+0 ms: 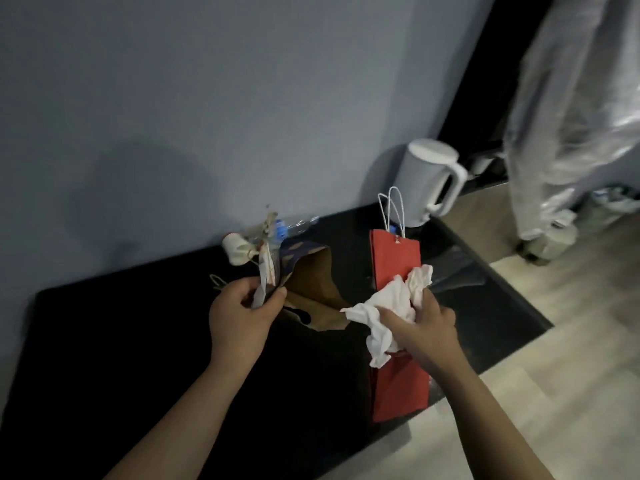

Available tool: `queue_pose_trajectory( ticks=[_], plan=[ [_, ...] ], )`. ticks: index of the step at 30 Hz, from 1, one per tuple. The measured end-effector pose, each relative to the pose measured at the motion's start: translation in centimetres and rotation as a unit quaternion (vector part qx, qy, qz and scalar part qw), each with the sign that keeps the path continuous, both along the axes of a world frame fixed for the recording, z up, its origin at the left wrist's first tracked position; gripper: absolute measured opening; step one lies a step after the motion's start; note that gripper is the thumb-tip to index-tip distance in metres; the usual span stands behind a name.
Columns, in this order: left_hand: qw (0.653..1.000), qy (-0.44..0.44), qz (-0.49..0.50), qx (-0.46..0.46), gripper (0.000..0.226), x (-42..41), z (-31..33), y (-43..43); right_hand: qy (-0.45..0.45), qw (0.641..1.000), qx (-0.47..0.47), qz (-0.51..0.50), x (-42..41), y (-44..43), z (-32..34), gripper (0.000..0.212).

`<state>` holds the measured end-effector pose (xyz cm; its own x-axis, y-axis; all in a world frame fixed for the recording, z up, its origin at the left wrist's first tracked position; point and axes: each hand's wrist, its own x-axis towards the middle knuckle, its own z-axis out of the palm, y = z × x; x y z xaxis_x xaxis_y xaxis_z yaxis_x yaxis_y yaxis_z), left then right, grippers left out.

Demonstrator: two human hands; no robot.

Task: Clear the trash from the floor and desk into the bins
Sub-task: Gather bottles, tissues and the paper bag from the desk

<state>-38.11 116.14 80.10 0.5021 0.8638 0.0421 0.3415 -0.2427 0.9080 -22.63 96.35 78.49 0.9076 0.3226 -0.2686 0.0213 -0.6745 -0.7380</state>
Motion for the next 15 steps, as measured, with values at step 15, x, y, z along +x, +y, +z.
queue_pose_trajectory(
  ticks=[15],
  plan=[
    [0.937,-0.203,-0.284,0.035,0.021,25.1,13.9,-27.5,-0.244,0.953,0.049,-0.174,14.8,-33.1,15.6,0.111]
  ],
)
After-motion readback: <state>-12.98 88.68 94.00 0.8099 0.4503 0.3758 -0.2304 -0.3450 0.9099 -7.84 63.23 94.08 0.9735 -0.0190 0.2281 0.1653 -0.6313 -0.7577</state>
